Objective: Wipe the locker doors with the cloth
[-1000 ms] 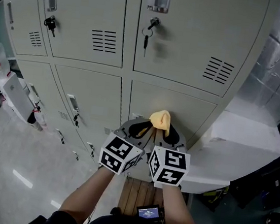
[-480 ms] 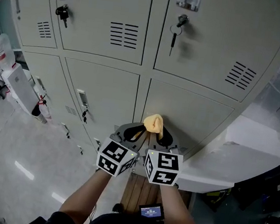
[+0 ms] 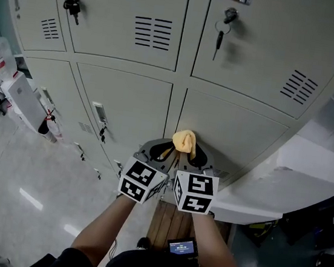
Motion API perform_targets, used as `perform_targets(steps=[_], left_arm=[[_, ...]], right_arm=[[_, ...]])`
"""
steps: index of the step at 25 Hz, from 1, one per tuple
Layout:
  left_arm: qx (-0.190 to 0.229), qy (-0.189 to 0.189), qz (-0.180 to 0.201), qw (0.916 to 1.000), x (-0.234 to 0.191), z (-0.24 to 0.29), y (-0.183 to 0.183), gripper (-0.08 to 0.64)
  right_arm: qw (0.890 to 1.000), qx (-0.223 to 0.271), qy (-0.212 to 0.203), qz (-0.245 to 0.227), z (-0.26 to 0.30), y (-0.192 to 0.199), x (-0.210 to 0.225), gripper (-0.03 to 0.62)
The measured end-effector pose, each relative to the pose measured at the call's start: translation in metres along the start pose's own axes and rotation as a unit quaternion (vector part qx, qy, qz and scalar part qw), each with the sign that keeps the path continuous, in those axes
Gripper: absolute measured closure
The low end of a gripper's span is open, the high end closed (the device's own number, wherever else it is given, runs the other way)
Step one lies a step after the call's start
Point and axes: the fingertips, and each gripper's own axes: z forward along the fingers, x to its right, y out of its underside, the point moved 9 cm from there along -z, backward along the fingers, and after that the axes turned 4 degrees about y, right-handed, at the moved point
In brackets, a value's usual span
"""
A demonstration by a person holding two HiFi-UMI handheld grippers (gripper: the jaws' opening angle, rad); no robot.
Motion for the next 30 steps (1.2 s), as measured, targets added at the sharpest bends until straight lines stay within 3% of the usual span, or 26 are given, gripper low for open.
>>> perform_targets(steps=[16, 30], left_arm=[[-0.019, -0.006, 0.004, 0.9998, 0.011, 0.008, -0.004, 0.522], [-0.032, 0.024, 0.016, 0.9991, 0.045, 0.039, -0.010, 0.522]], right_arm=[[1.000, 0.000, 0.007, 0.007, -0.005, 0.003, 0.011, 0.522], [0.999, -0.005, 0.039, 0.013, -0.025, 0.008, 0.051, 0.522]])
